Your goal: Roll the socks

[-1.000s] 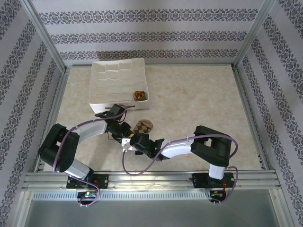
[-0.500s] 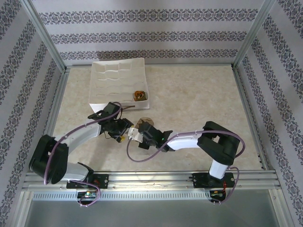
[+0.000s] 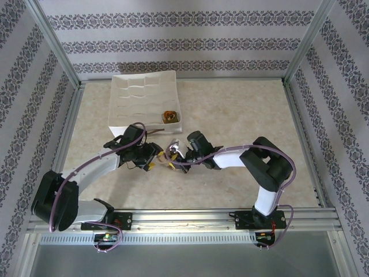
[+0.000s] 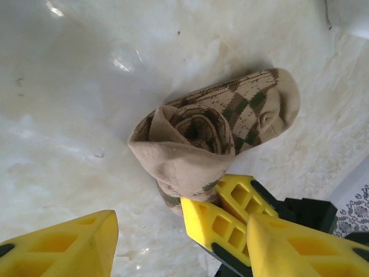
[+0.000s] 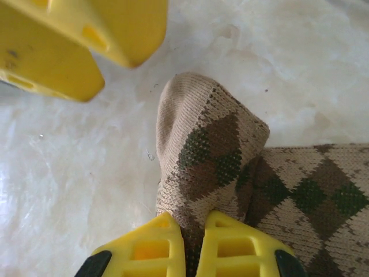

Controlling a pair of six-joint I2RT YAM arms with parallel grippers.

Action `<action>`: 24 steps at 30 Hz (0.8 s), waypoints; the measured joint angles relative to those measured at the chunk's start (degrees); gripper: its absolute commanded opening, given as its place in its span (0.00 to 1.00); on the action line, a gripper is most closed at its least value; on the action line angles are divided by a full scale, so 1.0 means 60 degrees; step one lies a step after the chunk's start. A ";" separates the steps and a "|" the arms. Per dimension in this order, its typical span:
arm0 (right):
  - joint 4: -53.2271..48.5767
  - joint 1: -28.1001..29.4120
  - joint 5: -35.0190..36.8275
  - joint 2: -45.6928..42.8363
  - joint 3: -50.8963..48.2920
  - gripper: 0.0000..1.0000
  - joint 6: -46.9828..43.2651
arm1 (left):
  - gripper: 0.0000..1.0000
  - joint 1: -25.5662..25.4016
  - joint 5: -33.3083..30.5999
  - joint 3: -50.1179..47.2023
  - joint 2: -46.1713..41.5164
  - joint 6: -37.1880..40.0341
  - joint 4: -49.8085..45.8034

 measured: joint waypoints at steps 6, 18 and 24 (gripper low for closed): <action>-0.0306 -0.0816 -0.1610 0.0652 0.0506 0.00 0.0816 | 0.59 -0.0306 0.0266 0.0000 0.0954 -0.0036 0.0867; -0.2973 -0.1249 -0.2590 0.1574 0.2350 0.00 0.1381 | 0.58 -0.0437 0.0335 0.0277 0.2583 -0.0182 0.2131; -0.3461 -0.1300 -0.2692 0.1708 0.2590 0.02 0.1588 | 0.21 -0.0437 0.0390 0.0455 0.2940 -0.0036 0.2350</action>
